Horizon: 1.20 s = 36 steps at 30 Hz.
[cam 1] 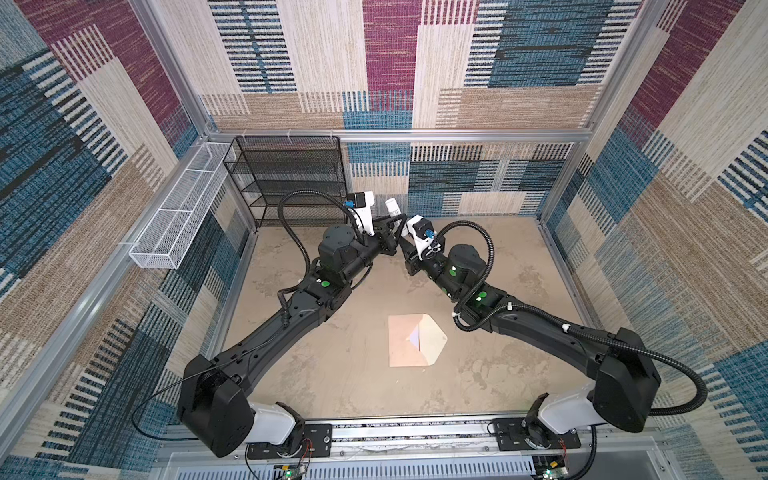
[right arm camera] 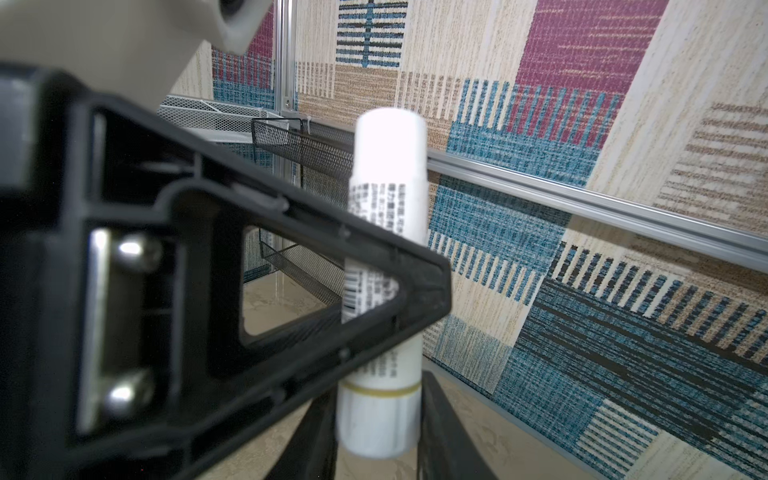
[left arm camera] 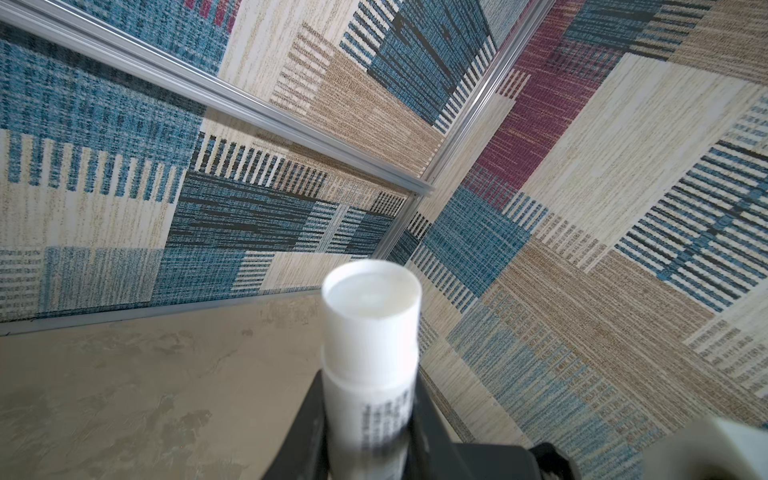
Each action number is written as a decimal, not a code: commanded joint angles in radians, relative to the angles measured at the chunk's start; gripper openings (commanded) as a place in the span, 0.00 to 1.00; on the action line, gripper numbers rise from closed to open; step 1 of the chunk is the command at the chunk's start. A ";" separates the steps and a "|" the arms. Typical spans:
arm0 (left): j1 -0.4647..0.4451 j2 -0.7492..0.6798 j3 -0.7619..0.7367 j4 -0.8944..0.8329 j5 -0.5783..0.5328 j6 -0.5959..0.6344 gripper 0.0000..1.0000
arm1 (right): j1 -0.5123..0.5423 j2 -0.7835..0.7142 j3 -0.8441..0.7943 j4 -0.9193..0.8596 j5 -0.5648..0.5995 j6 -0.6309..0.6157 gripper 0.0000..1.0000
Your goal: Place the letter into the envelope and seal it
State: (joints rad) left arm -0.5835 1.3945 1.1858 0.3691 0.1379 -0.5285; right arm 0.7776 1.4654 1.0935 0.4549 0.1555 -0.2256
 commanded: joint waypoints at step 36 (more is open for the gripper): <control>0.122 -0.073 -0.097 0.310 0.774 -0.288 0.00 | -0.199 -0.094 0.081 -0.207 -1.167 0.551 0.35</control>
State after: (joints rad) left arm -0.4576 1.3308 1.0737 0.6804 0.8215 -0.7769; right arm 0.5747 1.3636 1.1648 0.2485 -0.8387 0.3077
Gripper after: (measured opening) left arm 0.258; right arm 0.289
